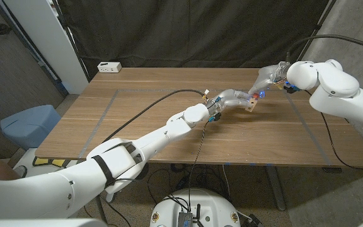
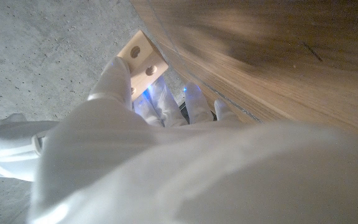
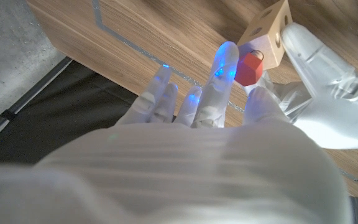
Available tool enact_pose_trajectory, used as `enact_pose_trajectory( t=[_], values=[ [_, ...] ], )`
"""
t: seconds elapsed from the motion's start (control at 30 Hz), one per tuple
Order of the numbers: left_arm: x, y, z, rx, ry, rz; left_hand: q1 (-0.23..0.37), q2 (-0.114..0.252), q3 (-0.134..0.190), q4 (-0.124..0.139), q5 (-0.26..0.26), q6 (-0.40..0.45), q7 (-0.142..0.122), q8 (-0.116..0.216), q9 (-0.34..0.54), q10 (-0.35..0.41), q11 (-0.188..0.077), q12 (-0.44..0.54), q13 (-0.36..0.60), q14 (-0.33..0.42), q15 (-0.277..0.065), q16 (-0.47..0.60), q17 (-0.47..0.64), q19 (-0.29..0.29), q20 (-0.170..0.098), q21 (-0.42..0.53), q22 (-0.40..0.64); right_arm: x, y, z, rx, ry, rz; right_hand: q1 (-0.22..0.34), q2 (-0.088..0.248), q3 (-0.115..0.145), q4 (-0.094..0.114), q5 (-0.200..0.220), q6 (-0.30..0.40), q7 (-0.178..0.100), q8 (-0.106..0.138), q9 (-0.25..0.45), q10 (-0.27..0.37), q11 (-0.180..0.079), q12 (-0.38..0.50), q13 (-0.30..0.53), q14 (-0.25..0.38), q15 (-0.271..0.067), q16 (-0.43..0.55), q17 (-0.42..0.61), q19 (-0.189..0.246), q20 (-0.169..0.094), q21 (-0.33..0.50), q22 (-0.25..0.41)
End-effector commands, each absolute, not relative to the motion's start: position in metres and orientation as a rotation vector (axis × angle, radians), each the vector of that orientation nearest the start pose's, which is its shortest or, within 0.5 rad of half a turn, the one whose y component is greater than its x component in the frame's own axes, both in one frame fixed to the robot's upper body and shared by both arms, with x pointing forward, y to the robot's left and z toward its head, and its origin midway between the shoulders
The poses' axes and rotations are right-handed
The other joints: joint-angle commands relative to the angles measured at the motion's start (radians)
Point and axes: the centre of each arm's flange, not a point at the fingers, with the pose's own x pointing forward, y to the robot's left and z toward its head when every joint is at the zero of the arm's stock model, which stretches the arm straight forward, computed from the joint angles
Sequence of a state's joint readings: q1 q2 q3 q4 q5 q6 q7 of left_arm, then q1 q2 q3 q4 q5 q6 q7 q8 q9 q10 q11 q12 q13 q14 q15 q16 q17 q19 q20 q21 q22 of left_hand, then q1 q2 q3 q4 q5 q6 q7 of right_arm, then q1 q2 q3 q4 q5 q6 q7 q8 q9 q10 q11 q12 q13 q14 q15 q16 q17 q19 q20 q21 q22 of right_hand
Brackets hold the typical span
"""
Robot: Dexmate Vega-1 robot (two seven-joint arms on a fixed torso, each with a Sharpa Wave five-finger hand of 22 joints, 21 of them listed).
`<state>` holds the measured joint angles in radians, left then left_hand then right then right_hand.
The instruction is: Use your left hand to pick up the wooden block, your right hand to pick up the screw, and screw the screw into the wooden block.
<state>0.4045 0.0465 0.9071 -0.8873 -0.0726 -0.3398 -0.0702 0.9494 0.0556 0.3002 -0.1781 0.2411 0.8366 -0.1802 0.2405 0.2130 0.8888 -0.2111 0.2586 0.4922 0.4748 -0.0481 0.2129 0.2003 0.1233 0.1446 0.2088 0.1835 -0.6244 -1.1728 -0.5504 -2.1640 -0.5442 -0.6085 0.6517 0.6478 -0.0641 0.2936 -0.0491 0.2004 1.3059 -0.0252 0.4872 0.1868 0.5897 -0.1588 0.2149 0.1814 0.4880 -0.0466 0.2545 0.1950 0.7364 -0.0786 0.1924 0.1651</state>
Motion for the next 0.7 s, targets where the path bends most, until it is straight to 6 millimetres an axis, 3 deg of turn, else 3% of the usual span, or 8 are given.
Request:
enact_pose_trajectory(
  t=[0.03, 0.4, 0.53, 0.7],
  values=[
    [0.646, -0.0718, 0.0007, 0.62, -0.715, -0.707, -0.006, 0.025, 0.028, 0.025, 0.005, 0.089, 0.024, 0.005, 0.0, 0.008, -0.002, 0.008, 0.09, 0.007, -0.043, -0.004, 0.002, -0.006, 0.004, -0.001, 0.002, 0.5132, -0.2958, 0.1223, -1.691, -0.137, -0.045, -0.02, -0.006, -0.013, 0.003, 0.011, -0.003, 0.006, -0.013, 0.002, 0.013, 0.007, -0.006, 0.001, 0.015, -0.119, -0.005, 0.0, 0.008, -0.021, 0.001, 0.003],
    [0.6457, -0.0695, 0.0019, 0.617, -0.721, -0.702, -0.007, 0.024, 0.028, 0.025, 0.005, 0.088, 0.024, 0.005, 0.0, 0.007, -0.002, 0.008, 0.09, 0.007, -0.043, -0.004, 0.002, -0.006, 0.004, -0.001, 0.002, 0.5082, -0.2969, 0.1259, -1.685, -0.131, -0.074, -0.083, -0.015, -0.039, 0.029, 0.015, -0.014, 0.013, -0.034, 0.0, 0.02, 0.024, -0.012, 0.002, 0.019, -0.107, -0.013, 0.001, 0.004, -0.01, -0.002, 0.003],
    [0.6457, -0.0688, 0.0021, 0.615, -0.724, -0.701, -0.008, 0.024, 0.027, 0.026, 0.005, 0.089, 0.025, 0.005, 0.0, 0.007, -0.002, 0.008, 0.09, 0.007, -0.044, -0.004, 0.002, -0.006, 0.004, -0.001, 0.002, 0.5071, -0.2965, 0.126, -1.686, -0.125, -0.081, -0.098, -0.016, -0.046, 0.029, 0.029, -0.1, 0.013, -0.086, 0.003, -0.002, 0.077, -0.026, 0.003, 0.006, -0.092, -0.034, -0.004, -0.011, 0.0, -0.007, 0.003],
    [0.6454, -0.0672, 0.0026, 0.611, -0.728, -0.696, -0.007, 0.024, 0.027, 0.025, 0.005, 0.087, 0.024, 0.005, 0.0, 0.007, -0.002, 0.008, 0.09, 0.006, -0.043, -0.003, 0.003, -0.006, 0.003, -0.001, 0.002, 0.5036, -0.2982, 0.1263, -1.669, -0.137, -0.101, -0.103, -0.016, -0.048, 0.028, 0.034, -0.151, 0.008, -0.113, 0.006, -0.024, 0.084, -0.032, 0.004, 0.0, -0.088, -0.043, -0.005, -0.018, 0.006, -0.008, 0.003]
  ],
)
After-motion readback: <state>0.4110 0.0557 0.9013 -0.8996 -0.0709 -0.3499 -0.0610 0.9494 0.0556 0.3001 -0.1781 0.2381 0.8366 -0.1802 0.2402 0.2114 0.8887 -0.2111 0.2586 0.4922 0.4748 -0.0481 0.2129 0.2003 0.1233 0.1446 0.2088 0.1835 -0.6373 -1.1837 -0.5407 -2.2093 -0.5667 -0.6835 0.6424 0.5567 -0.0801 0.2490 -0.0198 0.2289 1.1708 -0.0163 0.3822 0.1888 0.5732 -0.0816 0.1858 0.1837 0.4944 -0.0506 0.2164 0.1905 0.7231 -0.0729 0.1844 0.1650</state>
